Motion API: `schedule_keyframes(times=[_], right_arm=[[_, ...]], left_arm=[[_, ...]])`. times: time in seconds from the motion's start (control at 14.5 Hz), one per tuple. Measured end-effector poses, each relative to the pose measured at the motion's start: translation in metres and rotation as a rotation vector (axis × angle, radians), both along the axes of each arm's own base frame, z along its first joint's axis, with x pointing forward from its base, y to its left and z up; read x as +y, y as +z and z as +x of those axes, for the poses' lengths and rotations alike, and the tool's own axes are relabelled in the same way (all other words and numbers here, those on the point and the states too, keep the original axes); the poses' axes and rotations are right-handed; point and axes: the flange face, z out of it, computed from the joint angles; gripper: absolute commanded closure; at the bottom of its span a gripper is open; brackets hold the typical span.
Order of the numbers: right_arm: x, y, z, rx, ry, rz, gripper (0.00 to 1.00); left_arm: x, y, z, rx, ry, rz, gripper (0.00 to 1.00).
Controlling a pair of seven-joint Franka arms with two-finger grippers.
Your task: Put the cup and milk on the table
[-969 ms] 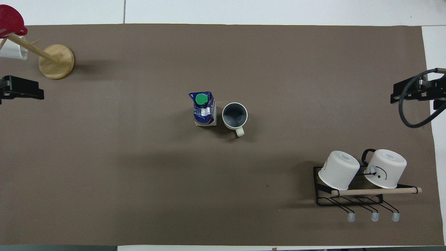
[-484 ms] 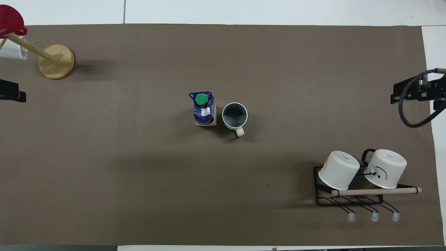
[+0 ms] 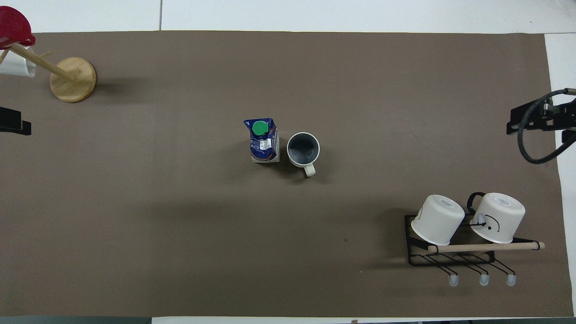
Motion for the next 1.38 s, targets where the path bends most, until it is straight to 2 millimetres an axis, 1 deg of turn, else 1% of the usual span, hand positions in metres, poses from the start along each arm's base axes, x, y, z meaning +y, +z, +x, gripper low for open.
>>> schedule_keyframes(times=[0.42, 1.38], right_arm=[[0.0000, -0.0002, 0.0000, 0.000, 0.000, 0.000, 0.00], [-0.0042, -0.0001, -0.0001, 0.001, 0.026, 0.002, 0.00]], left_arm=[[-0.0030, -0.0048, -0.0024, 0.024, -0.011, -0.002, 0.00], [-0.0081, -0.0062, -0.0035, 0.024, -0.032, -0.002, 0.00]])
